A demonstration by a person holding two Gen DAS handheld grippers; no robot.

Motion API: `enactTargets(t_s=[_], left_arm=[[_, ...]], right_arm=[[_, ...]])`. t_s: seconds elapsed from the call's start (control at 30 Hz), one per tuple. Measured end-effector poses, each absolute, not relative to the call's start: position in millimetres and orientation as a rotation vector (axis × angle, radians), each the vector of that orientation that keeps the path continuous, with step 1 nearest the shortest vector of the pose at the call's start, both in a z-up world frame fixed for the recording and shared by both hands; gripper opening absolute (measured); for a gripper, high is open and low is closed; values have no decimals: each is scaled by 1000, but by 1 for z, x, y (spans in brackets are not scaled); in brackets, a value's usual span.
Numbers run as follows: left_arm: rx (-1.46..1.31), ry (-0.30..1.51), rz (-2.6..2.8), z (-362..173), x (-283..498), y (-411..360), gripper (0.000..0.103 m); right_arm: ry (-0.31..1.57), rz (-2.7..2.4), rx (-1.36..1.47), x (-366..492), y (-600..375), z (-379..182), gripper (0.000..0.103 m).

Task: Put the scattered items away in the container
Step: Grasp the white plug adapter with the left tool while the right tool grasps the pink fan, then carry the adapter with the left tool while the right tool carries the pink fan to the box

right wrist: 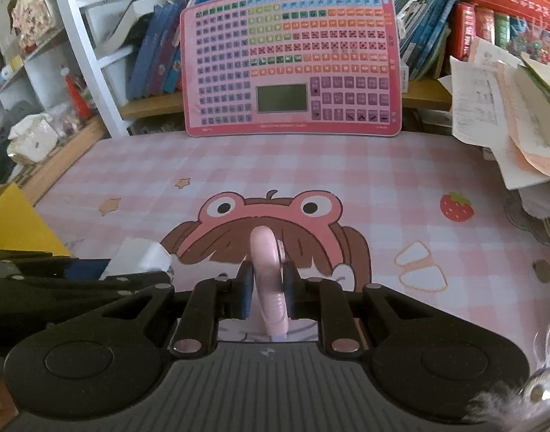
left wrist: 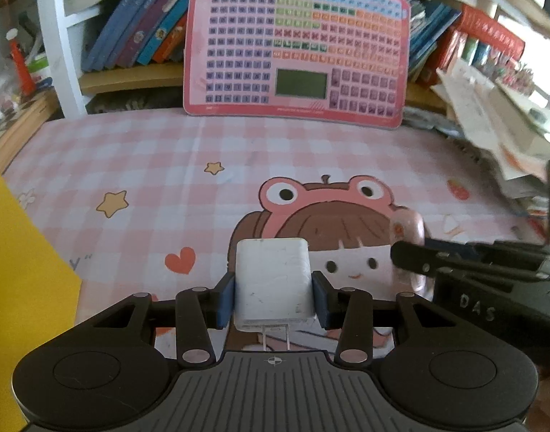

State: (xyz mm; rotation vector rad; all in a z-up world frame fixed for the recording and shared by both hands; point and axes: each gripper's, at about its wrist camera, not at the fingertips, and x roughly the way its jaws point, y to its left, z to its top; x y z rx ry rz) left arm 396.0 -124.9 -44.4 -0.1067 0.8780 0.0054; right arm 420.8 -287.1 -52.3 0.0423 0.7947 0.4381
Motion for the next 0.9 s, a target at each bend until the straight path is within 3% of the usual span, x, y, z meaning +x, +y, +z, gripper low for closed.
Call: enactTargets(t_s=[0.9], left_arm=[[-117, 798, -127, 8, 275, -138, 42]], right_arm=[[767, 474, 39, 298, -309, -27, 16]])
